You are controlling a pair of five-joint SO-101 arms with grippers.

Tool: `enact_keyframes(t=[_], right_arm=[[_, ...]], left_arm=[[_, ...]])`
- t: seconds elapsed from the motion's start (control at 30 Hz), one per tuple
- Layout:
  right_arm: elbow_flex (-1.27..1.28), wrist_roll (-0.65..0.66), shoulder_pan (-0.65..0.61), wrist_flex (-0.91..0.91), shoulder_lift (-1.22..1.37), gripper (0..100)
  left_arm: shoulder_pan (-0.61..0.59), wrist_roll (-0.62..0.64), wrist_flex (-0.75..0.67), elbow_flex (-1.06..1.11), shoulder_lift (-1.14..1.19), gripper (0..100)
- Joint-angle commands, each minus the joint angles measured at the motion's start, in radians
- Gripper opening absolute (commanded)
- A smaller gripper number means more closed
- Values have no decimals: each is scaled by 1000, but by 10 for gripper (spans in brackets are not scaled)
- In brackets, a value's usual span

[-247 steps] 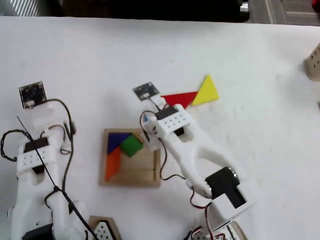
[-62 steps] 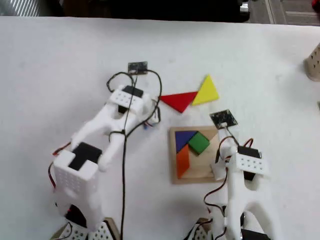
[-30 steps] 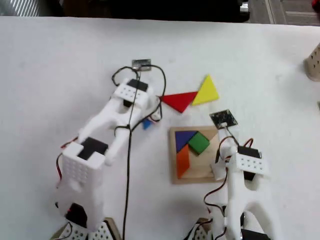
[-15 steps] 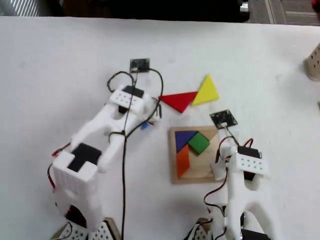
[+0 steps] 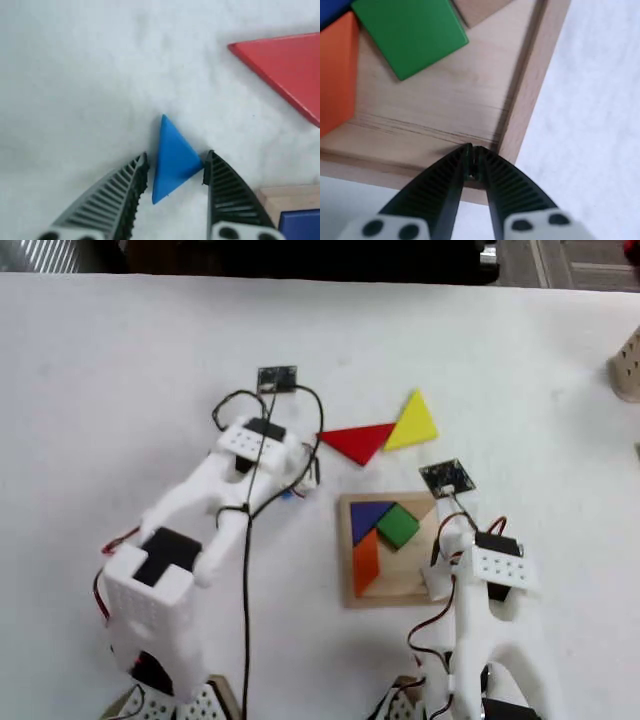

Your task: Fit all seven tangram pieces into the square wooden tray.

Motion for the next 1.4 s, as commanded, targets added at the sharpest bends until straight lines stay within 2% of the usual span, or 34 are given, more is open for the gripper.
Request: enact_keyframes(t=[0.0, 0.17, 0.3, 0.4, 0.5, 0.8, 0.97, 1.17, 1.27, 1.37], right_arm=[[-5, 14, 8, -19, -30, 17], [-5, 14, 8, -19, -30, 17], [-5, 14, 8, -19, -30, 17], [-5, 14, 8, -21, -30, 17], [-5, 12, 8, -21, -30, 17], [-5, 12, 8, -22, -30, 17], [-5, 12, 10, -22, -30, 17], [-5, 12, 12, -22, -30, 17], [-8, 12, 54, -24, -31, 17], [-11, 12, 111, -25, -31, 17]], left_arm=[[1, -14, -25, -5, -54, 195], [2, -14, -54, -26, -16, 192], [1, -17, -8, -75, 15, 118], [7, -77, -5, -80, 18, 59], [8, -86, -5, -78, 16, 33], [8, -92, 31, -101, 1, 30], [10, -92, 129, -129, -117, 30], [13, -92, 124, -58, -262, 30], [64, -109, 124, -20, -329, 32], [170, -187, 98, 35, -380, 31]])
